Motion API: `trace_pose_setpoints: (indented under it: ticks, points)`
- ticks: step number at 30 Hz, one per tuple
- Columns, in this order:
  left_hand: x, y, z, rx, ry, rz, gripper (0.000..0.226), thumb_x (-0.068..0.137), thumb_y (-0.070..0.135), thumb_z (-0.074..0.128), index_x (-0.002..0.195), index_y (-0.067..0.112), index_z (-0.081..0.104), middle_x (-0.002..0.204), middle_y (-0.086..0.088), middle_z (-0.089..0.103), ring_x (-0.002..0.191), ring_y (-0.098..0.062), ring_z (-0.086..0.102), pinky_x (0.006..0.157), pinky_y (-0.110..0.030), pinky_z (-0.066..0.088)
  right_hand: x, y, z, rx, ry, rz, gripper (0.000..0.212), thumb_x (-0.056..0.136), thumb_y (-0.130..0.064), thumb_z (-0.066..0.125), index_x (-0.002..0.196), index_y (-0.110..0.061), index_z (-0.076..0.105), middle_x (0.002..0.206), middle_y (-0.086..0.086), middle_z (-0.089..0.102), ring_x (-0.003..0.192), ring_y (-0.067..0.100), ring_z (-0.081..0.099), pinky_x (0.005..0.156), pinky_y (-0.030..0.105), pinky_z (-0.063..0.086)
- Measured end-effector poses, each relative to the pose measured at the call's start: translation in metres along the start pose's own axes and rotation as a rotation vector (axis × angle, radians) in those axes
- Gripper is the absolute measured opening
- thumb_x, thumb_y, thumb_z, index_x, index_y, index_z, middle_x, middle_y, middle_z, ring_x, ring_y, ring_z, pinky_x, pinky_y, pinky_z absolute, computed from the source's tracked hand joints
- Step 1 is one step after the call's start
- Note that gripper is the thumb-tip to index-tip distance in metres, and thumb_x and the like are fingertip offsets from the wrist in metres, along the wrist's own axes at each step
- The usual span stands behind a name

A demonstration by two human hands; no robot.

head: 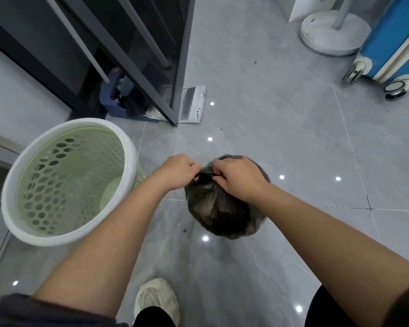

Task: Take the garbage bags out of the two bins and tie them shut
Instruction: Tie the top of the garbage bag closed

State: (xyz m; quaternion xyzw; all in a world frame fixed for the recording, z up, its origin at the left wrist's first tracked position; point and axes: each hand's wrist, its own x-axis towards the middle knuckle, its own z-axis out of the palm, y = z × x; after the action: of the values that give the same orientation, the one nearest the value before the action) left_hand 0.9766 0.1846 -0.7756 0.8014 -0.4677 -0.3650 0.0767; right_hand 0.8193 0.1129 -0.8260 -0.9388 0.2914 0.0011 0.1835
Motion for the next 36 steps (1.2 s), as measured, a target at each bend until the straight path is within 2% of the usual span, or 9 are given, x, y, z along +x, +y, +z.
trace_pose_setpoints:
  ticks: [3, 6, 15, 19, 23, 27, 30, 33, 36]
  points:
    - [-0.002, -0.001, 0.000, -0.041, -0.065, -0.017, 0.041, 0.094, 0.034, 0.046, 0.064, 0.015, 0.067, 0.054, 0.003, 0.044, 0.050, -0.010, 0.044, 0.048, -0.023, 0.031, 0.001, 0.000, 0.003, 0.009, 0.016, 0.061, 0.018, 0.095, -0.035, 0.046, 0.103, -0.024, 0.057, 0.093, -0.001, 0.064, 0.086, 0.025, 0.060, 0.064, 0.033, 0.043]
    - [-0.002, -0.001, -0.002, -0.100, -0.039, -0.079, 0.037, 0.090, 0.031, 0.048, 0.061, 0.014, 0.062, 0.049, 0.002, 0.038, 0.034, -0.008, 0.035, 0.033, -0.017, 0.025, 0.002, -0.001, 0.005, 0.021, 0.046, 0.082, 0.018, 0.093, -0.033, 0.048, 0.097, -0.022, 0.063, 0.093, 0.000, 0.065, 0.087, 0.026, 0.060, 0.061, 0.030, 0.037]
    - [0.004, -0.004, 0.000, -0.142, 0.005, -0.112, 0.028, 0.091, 0.028, 0.050, 0.070, 0.012, 0.058, 0.055, 0.002, 0.042, 0.047, -0.013, 0.038, 0.043, -0.023, 0.025, 0.004, 0.001, 0.008, -0.046, 0.083, -0.003, 0.022, 0.086, -0.037, 0.061, 0.081, -0.016, 0.057, 0.090, 0.000, 0.058, 0.096, 0.022, 0.051, 0.085, 0.035, 0.033]
    - [0.008, -0.006, 0.002, -0.244, -0.004, -0.110, 0.031, 0.095, 0.029, 0.046, 0.069, 0.011, 0.050, 0.058, -0.001, 0.050, 0.048, -0.016, 0.046, 0.045, -0.023, 0.033, 0.006, -0.006, 0.004, -0.083, 0.093, 0.056, 0.023, 0.092, -0.040, 0.053, 0.083, -0.021, 0.044, 0.082, -0.003, 0.057, 0.081, 0.021, 0.054, 0.078, 0.034, 0.036]
    - [0.009, -0.006, 0.002, -0.261, 0.020, -0.122, 0.029, 0.094, 0.028, 0.046, 0.076, 0.007, 0.054, 0.059, -0.002, 0.045, 0.047, -0.017, 0.041, 0.044, -0.023, 0.031, 0.006, -0.010, 0.003, 0.016, 0.107, 0.115, 0.015, 0.094, -0.035, 0.048, 0.101, -0.022, 0.054, 0.082, -0.002, 0.062, 0.071, 0.021, 0.057, 0.060, 0.033, 0.045]
    - [0.008, -0.007, 0.000, -0.186, 0.043, -0.074, 0.033, 0.094, 0.028, 0.049, 0.080, 0.003, 0.065, 0.053, 0.006, 0.044, 0.050, -0.010, 0.039, 0.046, -0.024, 0.029, 0.008, -0.004, 0.008, 0.039, 0.064, 0.078, 0.016, 0.093, -0.032, 0.051, 0.096, -0.022, 0.064, 0.094, -0.001, 0.063, 0.089, 0.023, 0.058, 0.067, 0.031, 0.039]
    - [0.007, -0.012, 0.000, -0.164, -0.003, -0.053, 0.035, 0.094, 0.029, 0.052, 0.082, 0.003, 0.071, 0.041, 0.012, 0.048, 0.050, -0.006, 0.042, 0.049, -0.021, 0.031, 0.004, 0.003, 0.010, 0.110, -0.005, -0.009, 0.012, 0.089, -0.035, 0.059, 0.086, -0.024, 0.062, 0.101, -0.005, 0.057, 0.101, 0.017, 0.050, 0.085, 0.035, 0.037]
    - [0.005, -0.013, 0.001, -0.128, -0.040, -0.031, 0.033, 0.094, 0.034, 0.053, 0.075, 0.012, 0.070, 0.052, 0.008, 0.048, 0.054, -0.009, 0.045, 0.052, -0.023, 0.032, 0.002, 0.007, 0.009, 0.152, -0.100, -0.041, 0.017, 0.087, -0.034, 0.061, 0.075, -0.027, 0.051, 0.085, -0.010, 0.056, 0.086, 0.014, 0.051, 0.083, 0.034, 0.037]
    - [0.006, -0.015, 0.003, -0.151, -0.092, -0.090, 0.033, 0.093, 0.037, 0.053, 0.070, 0.015, 0.061, 0.040, 0.004, 0.045, 0.038, -0.013, 0.041, 0.040, -0.019, 0.031, 0.005, 0.007, 0.009, 0.185, -0.098, -0.023, 0.019, 0.087, -0.029, 0.060, 0.076, -0.024, 0.046, 0.077, -0.007, 0.053, 0.073, 0.017, 0.052, 0.070, 0.032, 0.040]
